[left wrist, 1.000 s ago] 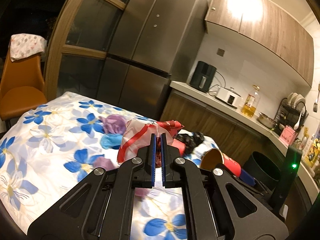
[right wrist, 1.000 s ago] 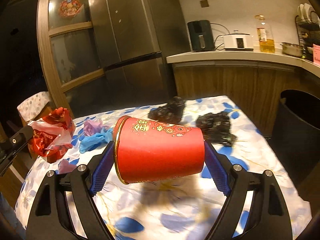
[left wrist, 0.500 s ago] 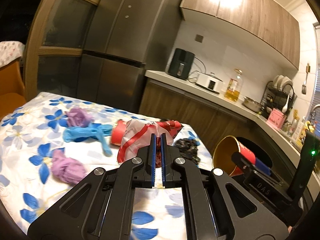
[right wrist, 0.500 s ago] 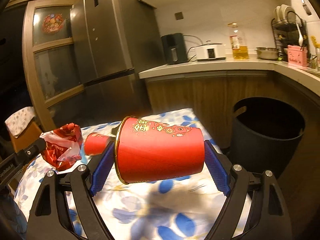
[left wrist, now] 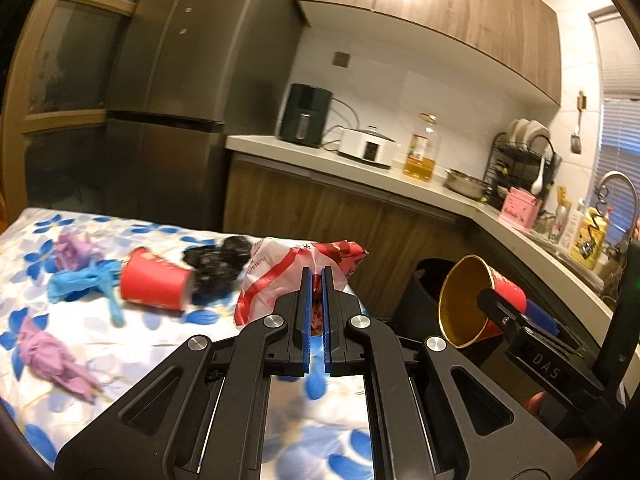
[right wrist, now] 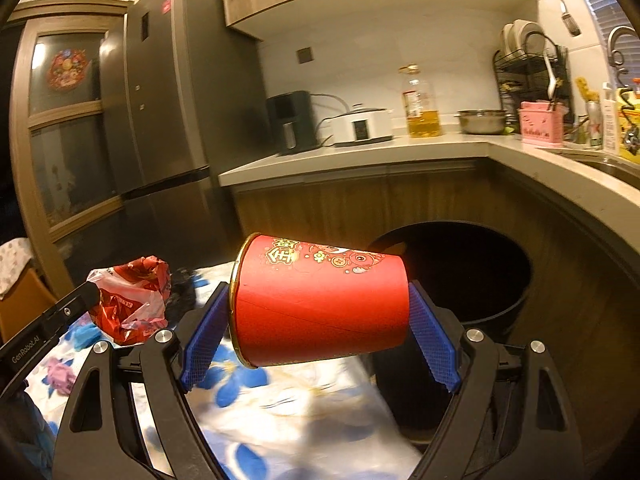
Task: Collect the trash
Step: 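Carry the printed bag and red cup over the black bin with both grippers, then open both grippers to drop the printed bag and red cup into the bin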
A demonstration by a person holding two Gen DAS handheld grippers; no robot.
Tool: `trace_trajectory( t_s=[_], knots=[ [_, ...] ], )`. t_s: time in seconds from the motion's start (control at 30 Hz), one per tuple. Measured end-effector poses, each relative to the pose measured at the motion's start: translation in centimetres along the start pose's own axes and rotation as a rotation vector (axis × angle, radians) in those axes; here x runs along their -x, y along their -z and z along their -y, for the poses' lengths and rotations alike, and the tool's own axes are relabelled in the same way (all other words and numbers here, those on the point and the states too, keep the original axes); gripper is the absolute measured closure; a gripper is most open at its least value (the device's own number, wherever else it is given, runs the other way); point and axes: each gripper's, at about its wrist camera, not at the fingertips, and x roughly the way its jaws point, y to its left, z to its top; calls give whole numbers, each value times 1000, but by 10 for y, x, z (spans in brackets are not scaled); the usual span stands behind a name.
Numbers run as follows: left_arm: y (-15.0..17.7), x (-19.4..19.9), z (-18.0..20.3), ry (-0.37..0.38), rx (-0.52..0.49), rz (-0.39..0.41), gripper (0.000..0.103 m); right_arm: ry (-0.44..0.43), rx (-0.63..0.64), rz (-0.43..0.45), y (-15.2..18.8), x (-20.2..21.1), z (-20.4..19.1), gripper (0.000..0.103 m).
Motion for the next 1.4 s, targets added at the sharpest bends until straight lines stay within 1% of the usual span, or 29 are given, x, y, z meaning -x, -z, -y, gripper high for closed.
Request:
trace_trajectory(
  t_s=[0.33,0.53,0.73,1.07,1.4],
  knots=[
    [-4,-41,63,106,-68,-13,100,116,-35,51,-16,2,56,20],
    [-9,-64,99,177,-99,-8,100,159,-61,72,-23,-2,80,20],
    [-12,-84,129,233,-120,0,100,187,-72,88,-30,-7,95,20],
    [-9,-112,154,295,-139,-11,100,216,-89,107,-39,-17,115,20],
    [-2,-130,161,329,-149,-26,99,219,-85,107,-43,-28,122,20]
  ],
)
